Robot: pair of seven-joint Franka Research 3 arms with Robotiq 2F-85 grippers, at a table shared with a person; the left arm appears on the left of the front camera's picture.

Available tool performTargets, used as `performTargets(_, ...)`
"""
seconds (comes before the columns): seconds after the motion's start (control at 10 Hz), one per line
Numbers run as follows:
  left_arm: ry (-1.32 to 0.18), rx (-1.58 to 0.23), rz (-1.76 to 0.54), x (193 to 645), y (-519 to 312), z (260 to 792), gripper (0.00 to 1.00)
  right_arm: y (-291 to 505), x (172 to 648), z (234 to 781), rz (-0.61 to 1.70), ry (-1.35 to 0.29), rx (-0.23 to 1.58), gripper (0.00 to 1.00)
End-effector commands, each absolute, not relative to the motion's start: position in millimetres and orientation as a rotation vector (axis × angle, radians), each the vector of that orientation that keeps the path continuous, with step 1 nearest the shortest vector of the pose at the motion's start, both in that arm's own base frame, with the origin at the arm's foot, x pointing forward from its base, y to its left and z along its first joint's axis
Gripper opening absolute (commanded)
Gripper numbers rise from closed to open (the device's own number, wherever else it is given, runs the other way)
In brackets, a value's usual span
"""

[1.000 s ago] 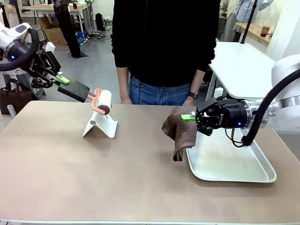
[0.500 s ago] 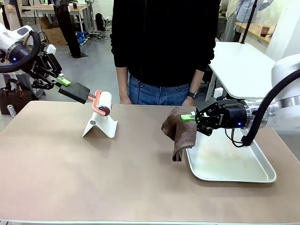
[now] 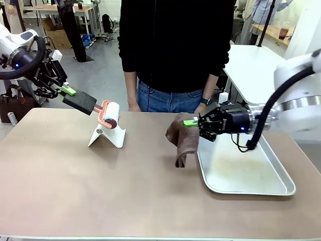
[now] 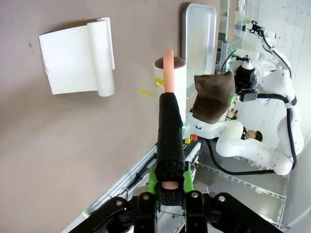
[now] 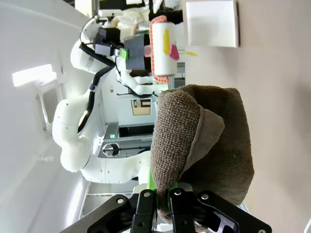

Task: Clean the surface of the table.
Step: Return the Lint Roller and towel to their original positions.

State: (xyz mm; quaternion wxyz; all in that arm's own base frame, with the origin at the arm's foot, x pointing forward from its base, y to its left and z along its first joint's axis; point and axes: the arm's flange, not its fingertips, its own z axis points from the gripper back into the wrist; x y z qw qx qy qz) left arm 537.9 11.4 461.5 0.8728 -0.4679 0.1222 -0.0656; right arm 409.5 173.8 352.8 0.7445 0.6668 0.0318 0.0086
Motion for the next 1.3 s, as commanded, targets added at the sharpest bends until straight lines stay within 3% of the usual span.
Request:
performTargets(0.0,0.255,-0.973,-0.176,541,9,458,0.22,207,440,344,0.048,0.010,1.445,0.08)
performTargets(0.4,0.261,-0.940,-0.187,543,-2,443,0.22,247,468,320,0.029,0.065,1.290,0.08)
performTargets(1.2,0.214,-0.878,-0.176,572,-18,419,0.22,244,470,307,-0.021,0.073,1.180,0.08)
